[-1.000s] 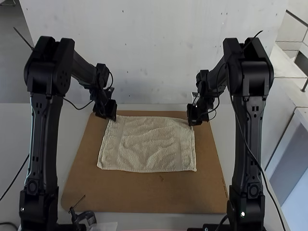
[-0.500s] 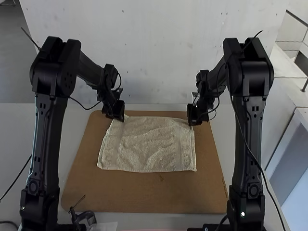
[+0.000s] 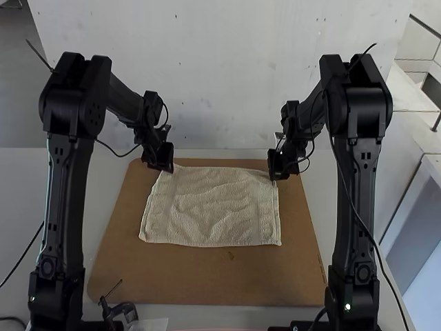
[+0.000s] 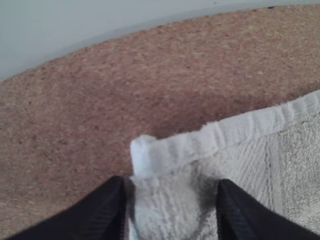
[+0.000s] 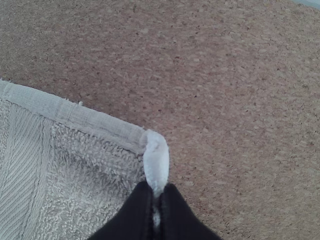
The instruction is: Fold the towel.
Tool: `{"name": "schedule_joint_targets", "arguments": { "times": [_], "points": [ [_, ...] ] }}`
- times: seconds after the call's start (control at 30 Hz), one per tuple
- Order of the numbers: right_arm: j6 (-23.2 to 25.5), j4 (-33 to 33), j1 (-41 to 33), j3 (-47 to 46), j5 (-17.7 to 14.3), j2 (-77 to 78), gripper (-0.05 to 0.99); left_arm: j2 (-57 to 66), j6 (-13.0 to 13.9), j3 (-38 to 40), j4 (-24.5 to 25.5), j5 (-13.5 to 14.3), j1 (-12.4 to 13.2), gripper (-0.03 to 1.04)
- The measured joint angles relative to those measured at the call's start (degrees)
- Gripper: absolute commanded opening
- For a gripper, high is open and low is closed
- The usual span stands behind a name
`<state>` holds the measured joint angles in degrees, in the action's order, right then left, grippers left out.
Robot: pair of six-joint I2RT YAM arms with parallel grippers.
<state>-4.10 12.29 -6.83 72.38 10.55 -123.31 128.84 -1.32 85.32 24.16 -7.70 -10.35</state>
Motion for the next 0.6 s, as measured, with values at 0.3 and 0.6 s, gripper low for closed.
{"name": "schedule_joint_targets", "arguments": {
  "times": [0.3,0.6],
  "points": [
    [0.0,-0.4,0.0,-0.3,0.0,0.1,0.02,0.0,0.9,0.0,0.0,0.2,1.7,0.18],
    [0.0,-1.4,0.0,-1.1,0.0,0.4,0.02,0.0,1.1,-0.5,-1.2,-0.2,1.7,0.02]
  ]
}}
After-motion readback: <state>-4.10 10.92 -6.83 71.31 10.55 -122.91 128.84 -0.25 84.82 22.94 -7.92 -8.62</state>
